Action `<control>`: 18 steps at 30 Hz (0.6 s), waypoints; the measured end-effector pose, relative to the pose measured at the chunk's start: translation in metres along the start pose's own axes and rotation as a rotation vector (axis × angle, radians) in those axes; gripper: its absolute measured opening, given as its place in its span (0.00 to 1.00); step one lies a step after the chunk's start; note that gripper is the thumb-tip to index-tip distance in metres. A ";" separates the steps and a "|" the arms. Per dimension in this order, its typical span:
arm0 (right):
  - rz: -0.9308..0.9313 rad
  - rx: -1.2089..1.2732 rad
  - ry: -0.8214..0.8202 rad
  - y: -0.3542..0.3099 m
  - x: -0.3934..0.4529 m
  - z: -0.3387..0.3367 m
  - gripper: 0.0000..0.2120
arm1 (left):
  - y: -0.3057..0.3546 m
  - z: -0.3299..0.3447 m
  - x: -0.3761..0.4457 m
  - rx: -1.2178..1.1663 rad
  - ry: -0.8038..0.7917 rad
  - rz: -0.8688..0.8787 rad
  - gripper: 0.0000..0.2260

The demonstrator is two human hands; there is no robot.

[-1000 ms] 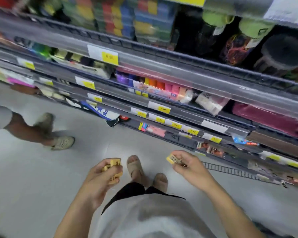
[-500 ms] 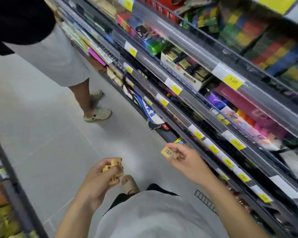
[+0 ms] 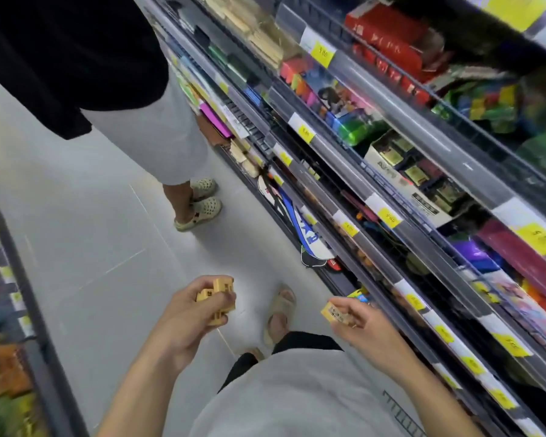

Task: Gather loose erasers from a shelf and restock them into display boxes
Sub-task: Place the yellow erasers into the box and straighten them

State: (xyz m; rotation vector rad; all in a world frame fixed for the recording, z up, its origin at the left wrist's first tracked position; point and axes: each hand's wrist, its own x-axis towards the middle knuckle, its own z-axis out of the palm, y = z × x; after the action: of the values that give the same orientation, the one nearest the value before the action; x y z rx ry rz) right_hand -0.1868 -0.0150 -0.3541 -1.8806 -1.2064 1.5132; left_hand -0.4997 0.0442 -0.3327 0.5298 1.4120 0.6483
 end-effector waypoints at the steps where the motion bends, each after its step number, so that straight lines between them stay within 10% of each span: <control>1: 0.001 0.014 -0.006 -0.004 0.012 0.000 0.16 | 0.008 0.000 0.008 0.000 0.004 0.002 0.14; 18: -0.273 0.031 -0.009 -0.161 0.185 -0.047 0.21 | 0.165 0.035 0.124 0.040 -0.007 0.063 0.10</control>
State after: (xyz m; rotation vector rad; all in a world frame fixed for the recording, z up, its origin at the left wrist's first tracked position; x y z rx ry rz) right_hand -0.1953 0.2313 -0.3168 -1.6141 -1.3720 1.3845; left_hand -0.4762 0.2505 -0.3061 0.6098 1.4082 0.6695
